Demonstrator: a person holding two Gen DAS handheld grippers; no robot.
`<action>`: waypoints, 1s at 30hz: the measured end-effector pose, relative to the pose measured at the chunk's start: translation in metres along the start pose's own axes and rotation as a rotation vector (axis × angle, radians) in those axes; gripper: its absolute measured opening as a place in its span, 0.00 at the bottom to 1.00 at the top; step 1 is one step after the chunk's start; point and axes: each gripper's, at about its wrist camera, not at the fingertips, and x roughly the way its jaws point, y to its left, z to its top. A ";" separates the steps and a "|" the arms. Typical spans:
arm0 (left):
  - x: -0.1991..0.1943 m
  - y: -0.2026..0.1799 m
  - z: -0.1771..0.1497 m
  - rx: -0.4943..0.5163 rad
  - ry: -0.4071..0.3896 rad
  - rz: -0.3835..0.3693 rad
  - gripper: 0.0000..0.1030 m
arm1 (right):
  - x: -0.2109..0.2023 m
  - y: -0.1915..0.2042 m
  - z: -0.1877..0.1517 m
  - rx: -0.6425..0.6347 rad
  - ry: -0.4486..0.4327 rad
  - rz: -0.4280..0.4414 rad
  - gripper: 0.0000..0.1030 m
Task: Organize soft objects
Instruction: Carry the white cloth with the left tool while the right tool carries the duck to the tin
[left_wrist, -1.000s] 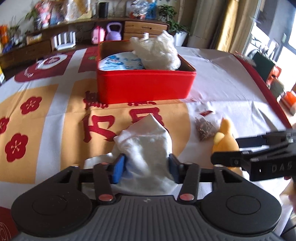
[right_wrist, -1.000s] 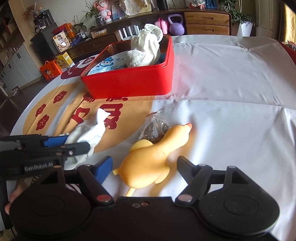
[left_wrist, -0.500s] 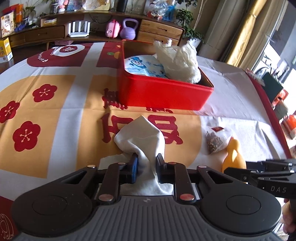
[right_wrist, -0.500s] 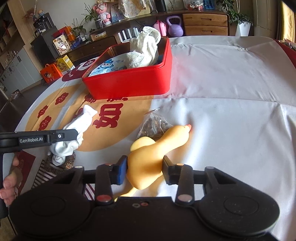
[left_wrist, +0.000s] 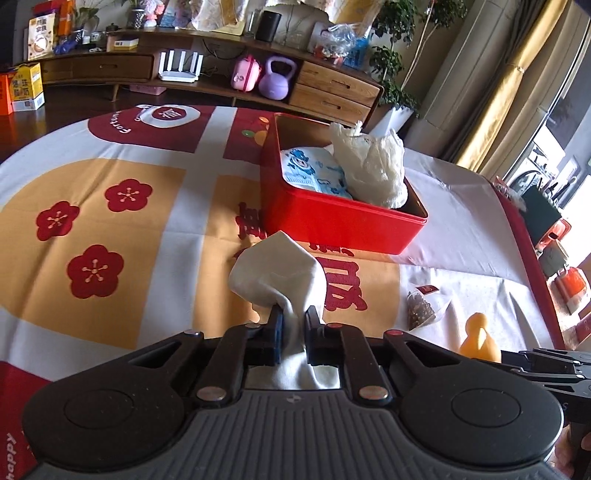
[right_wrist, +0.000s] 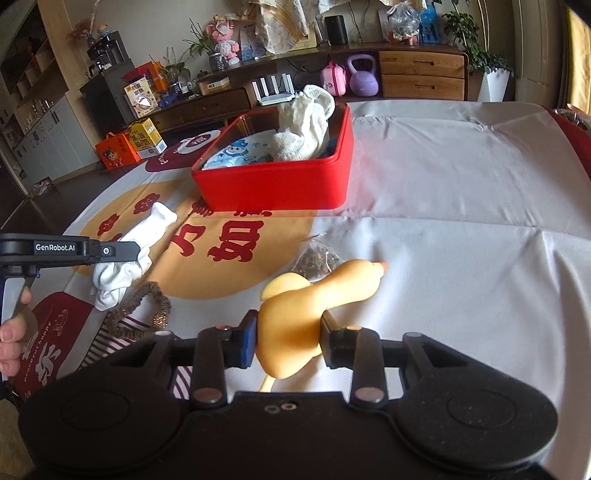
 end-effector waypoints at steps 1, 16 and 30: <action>-0.003 0.000 0.000 -0.002 -0.002 0.004 0.11 | -0.003 0.001 0.001 -0.005 -0.003 0.005 0.31; -0.033 -0.028 0.013 0.064 -0.043 -0.009 0.11 | -0.047 0.014 0.034 -0.161 -0.051 0.032 0.32; -0.032 -0.058 0.052 0.147 -0.092 -0.023 0.11 | -0.044 0.018 0.088 -0.275 -0.093 0.035 0.33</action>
